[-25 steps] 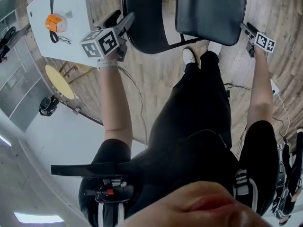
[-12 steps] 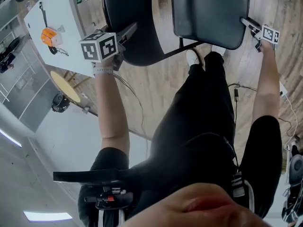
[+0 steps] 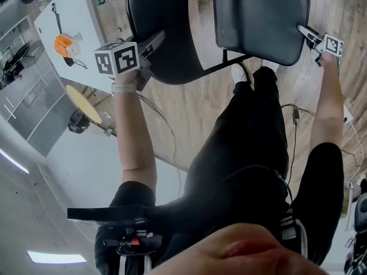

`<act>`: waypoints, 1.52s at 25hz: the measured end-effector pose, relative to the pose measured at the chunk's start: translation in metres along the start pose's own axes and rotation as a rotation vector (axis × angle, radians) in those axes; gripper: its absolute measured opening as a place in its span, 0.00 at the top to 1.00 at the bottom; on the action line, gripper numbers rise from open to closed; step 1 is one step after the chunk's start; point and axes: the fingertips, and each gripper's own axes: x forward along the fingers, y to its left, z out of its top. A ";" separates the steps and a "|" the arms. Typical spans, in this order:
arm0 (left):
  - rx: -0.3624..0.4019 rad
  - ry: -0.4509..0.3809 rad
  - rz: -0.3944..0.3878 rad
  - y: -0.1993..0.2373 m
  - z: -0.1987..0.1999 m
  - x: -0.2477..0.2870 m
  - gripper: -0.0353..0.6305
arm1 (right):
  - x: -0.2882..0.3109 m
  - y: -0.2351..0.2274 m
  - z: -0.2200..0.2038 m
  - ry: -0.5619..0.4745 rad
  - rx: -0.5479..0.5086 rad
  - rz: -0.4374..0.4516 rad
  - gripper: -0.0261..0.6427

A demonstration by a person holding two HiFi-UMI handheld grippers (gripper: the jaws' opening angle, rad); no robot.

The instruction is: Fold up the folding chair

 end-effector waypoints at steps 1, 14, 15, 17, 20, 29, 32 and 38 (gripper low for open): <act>-0.012 0.001 -0.014 -0.002 0.000 -0.001 0.81 | -0.004 -0.005 0.002 0.002 -0.032 -0.035 0.54; 0.050 -0.009 0.020 -0.036 0.012 -0.065 0.86 | 0.023 0.130 -0.017 0.148 -0.073 0.214 0.59; 0.055 -0.009 0.027 -0.035 0.013 -0.071 0.86 | 0.027 0.145 -0.018 0.166 -0.086 0.237 0.60; 0.060 -0.014 0.038 -0.030 0.015 -0.082 0.86 | 0.036 0.173 -0.020 0.200 -0.100 0.274 0.63; 0.058 -0.024 0.051 -0.018 0.015 -0.100 0.86 | 0.053 0.207 -0.025 0.237 -0.135 0.306 0.67; 0.094 -0.044 0.066 0.027 0.017 -0.150 0.86 | 0.137 0.321 -0.044 0.206 -0.214 0.440 0.79; 0.098 -0.045 0.074 0.044 0.016 -0.165 0.86 | 0.172 0.356 -0.053 0.183 -0.210 0.464 0.82; 0.096 -0.049 0.070 0.084 0.016 -0.191 0.86 | 0.245 0.411 -0.070 0.176 -0.234 0.421 0.84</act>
